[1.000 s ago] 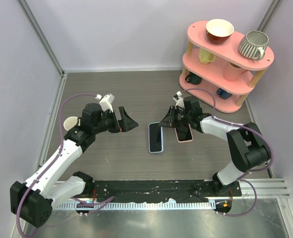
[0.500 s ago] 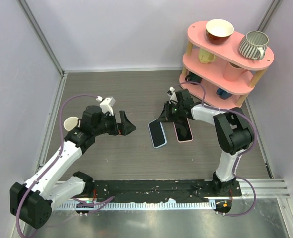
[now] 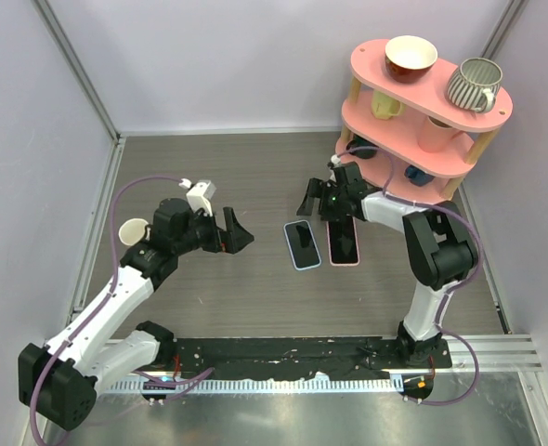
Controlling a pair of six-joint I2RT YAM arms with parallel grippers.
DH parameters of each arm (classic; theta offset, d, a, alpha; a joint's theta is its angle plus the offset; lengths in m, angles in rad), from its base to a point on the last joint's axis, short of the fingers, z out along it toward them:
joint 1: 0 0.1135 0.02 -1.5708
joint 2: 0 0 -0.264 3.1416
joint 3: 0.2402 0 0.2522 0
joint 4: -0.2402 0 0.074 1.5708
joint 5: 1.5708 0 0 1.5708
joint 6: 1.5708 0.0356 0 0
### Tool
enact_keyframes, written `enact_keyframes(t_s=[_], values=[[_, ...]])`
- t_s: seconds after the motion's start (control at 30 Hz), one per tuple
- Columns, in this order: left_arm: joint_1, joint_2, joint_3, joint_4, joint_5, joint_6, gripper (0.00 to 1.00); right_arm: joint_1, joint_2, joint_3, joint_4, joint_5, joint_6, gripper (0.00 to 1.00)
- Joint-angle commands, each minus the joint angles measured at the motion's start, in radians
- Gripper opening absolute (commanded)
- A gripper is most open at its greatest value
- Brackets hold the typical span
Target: Put the phone into the phone case
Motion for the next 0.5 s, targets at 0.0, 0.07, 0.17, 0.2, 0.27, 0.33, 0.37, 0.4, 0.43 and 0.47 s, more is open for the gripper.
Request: enact_keyframes(t_s=[0.0,0.07,0.17,0.2,0.27,0.33,0.37,0.4,0.43,0.47], values=[[-0.001,-0.057,0.035,0.043,0.004,0.007,1.00,-0.012,-0.131,-0.036,-0.034,0.147,-0.020,0.92],[-0.001,-0.073,0.059,0.040,0.007,-0.009,1.00,-0.007,-0.232,-0.032,-0.085,0.092,-0.043,0.93],[-0.002,-0.111,0.082,0.052,0.001,-0.053,1.00,0.013,-0.390,-0.029,-0.221,0.224,-0.006,0.94],[-0.002,-0.120,0.088,0.054,-0.005,-0.066,1.00,0.013,-0.438,-0.036,-0.276,0.239,-0.009,0.95],[-0.002,-0.151,0.096,0.071,-0.016,-0.093,1.00,0.013,-0.574,-0.053,-0.304,0.221,-0.056,0.97],[-0.001,-0.179,0.104,0.080,-0.019,-0.119,1.00,0.013,-0.657,-0.049,-0.358,0.222,-0.083,0.98],[-0.002,-0.185,0.108,0.085,-0.023,-0.127,1.00,0.013,-0.741,-0.047,-0.373,0.213,-0.107,1.00],[-0.001,-0.191,0.113,0.085,-0.022,-0.132,1.00,0.013,-0.780,-0.049,-0.395,0.211,-0.124,1.00],[-0.001,-0.202,0.122,0.083,-0.022,-0.135,1.00,0.013,-0.823,-0.053,-0.403,0.218,-0.136,1.00],[-0.002,-0.209,0.127,0.082,-0.017,-0.139,1.00,0.011,-0.858,-0.064,-0.409,0.225,-0.138,1.00]])
